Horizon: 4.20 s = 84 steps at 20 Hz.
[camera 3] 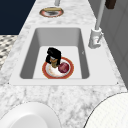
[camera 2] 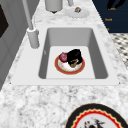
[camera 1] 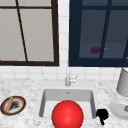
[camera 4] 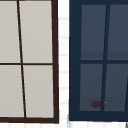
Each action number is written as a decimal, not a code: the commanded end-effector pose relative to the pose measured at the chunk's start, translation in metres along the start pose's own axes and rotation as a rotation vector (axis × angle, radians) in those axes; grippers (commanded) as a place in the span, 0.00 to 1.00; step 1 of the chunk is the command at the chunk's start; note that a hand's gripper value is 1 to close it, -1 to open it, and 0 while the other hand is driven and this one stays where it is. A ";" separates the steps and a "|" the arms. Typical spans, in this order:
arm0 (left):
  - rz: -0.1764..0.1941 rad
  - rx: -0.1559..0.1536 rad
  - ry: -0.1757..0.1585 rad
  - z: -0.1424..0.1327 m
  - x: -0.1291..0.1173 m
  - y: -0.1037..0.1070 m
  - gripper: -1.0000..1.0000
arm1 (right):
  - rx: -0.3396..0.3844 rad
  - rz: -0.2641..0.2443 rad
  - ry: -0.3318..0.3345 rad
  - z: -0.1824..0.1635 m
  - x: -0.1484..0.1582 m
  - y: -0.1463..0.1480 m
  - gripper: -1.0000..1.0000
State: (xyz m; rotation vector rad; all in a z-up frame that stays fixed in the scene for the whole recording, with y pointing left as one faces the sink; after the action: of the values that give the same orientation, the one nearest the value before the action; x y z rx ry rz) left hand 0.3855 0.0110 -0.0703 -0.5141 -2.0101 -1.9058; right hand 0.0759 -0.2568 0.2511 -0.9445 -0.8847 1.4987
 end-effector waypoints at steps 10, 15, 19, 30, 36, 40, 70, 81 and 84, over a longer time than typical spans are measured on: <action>-0.056 -0.079 0.009 0.009 -0.007 0.031 0.00 | 0.000 0.000 0.000 0.000 0.000 0.000 0.50; -0.050 -0.085 0.018 0.010 0.004 0.048 0.00 | 0.000 0.000 0.000 0.000 0.000 0.000 0.50; -0.040 -0.075 -0.005 0.013 0.010 0.066 0.00 | 0.000 0.000 0.000 0.000 0.000 0.000 0.50; -0.018 -0.063 -0.022 0.041 0.011 0.072 0.00 | 0.000 0.000 0.000 0.000 0.000 0.000 0.50; -0.015 -0.066 -0.021 0.044 0.011 0.073 0.00 | 0.000 0.000 0.000 0.000 0.000 0.000 0.50; -0.014 -0.062 -0.023 0.048 0.013 0.077 0.00 | 0.000 0.000 0.000 0.000 0.000 0.000 0.50; -0.039 -0.005 -0.048 0.141 0.068 0.149 0.00 | 0.000 0.000 0.000 0.000 0.000 0.000 0.50; -0.020 -0.019 -0.060 0.177 0.099 0.157 0.00 | 0.000 0.000 0.000 0.000 0.000 0.000 0.50; -0.021 -0.017 -0.056 0.186 0.110 0.153 0.00 | 0.000 0.000 0.000 0.000 0.000 0.000 0.50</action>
State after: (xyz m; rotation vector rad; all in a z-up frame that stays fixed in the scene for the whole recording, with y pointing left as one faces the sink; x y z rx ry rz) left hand 0.3727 0.1991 0.1048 -0.5604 -2.0259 -1.9605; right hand 0.0759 -0.2568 0.2511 -0.9445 -0.8847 1.4987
